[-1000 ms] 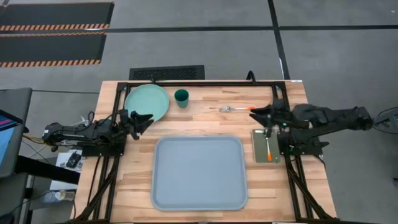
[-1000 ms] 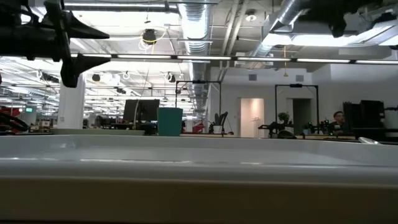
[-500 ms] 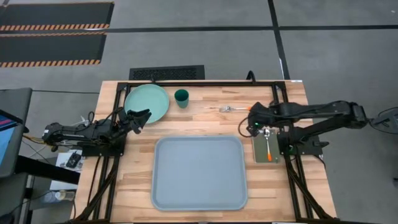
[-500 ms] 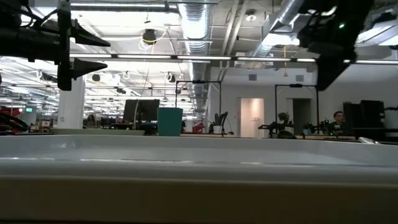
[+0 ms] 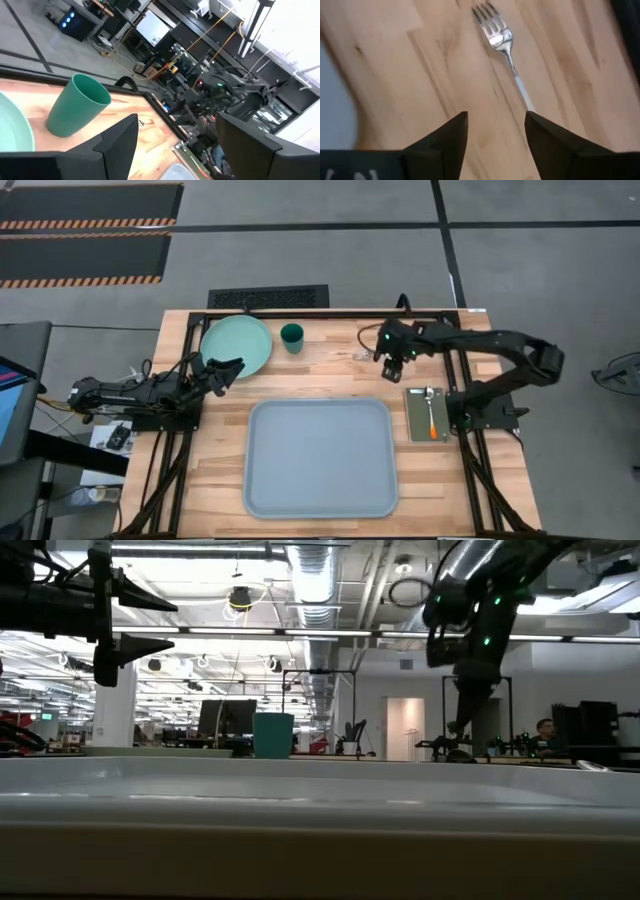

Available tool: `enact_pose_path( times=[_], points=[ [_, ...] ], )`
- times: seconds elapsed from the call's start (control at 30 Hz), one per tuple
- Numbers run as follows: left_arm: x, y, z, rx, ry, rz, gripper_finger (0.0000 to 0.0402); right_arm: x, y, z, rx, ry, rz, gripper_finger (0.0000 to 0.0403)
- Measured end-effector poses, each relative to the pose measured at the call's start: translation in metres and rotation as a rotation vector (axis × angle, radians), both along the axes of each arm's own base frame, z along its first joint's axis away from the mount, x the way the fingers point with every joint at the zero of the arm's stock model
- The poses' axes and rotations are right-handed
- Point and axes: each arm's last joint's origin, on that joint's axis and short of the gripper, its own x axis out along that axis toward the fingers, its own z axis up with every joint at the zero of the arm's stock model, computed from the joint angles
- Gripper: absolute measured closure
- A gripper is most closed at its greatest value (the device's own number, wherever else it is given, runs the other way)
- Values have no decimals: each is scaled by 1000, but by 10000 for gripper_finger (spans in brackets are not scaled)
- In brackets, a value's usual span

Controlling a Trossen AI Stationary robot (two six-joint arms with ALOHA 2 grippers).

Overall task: Pick and place plate/cup/fork/spoon on tray
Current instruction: Put the orange fork on the blue serving tray

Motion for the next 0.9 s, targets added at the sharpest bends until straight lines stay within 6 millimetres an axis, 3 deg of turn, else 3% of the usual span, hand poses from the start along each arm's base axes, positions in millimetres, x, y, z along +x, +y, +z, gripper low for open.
enact_pose_path(
  times=[0.3,0.67,0.9],
  points=[
    [0,0,-1,7,15,1,148,-1,-39,-30,34,45,81,189],
    [0,1,-8,2,85,53,148,-8,-66,-66,105,153,76,194],
    [0,2,-8,6,88,64,148,-3,-81,-78,218,193,68,238]
  ],
)
